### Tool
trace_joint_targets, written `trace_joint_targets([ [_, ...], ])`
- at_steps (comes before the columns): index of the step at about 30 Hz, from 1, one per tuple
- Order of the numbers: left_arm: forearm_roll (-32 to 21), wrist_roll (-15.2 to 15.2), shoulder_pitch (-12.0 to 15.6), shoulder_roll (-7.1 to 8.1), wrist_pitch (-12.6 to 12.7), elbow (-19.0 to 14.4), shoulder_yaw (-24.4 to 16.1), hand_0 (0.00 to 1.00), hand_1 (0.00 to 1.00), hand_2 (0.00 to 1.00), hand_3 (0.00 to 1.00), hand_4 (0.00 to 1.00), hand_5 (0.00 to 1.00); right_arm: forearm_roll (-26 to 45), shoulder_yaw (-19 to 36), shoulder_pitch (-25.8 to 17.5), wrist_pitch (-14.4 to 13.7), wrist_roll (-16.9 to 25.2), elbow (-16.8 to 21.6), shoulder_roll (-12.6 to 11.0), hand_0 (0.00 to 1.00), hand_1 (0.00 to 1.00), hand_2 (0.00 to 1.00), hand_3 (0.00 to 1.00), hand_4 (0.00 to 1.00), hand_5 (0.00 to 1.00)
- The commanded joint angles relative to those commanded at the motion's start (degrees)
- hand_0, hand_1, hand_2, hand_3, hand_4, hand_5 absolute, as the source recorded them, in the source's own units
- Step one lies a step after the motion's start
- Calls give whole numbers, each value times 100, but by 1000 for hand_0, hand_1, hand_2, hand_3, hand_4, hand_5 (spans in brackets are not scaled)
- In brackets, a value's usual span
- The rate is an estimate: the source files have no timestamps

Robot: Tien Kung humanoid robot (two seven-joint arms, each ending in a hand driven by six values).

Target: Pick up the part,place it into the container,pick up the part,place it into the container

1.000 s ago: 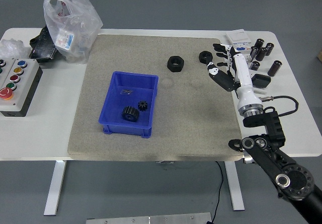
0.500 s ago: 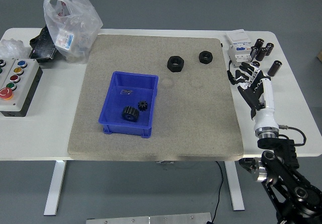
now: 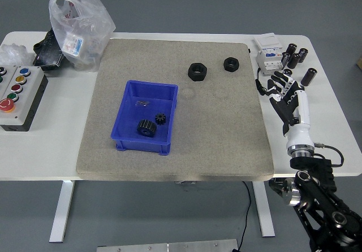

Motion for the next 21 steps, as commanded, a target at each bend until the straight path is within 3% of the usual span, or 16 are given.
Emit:
trace_joint_targets([
  [21,-137,41,75,-11,2,0,33,613,605,597,620,583,452,153,230,-136,82,42,67,8,651,700,727,697,712,410],
])
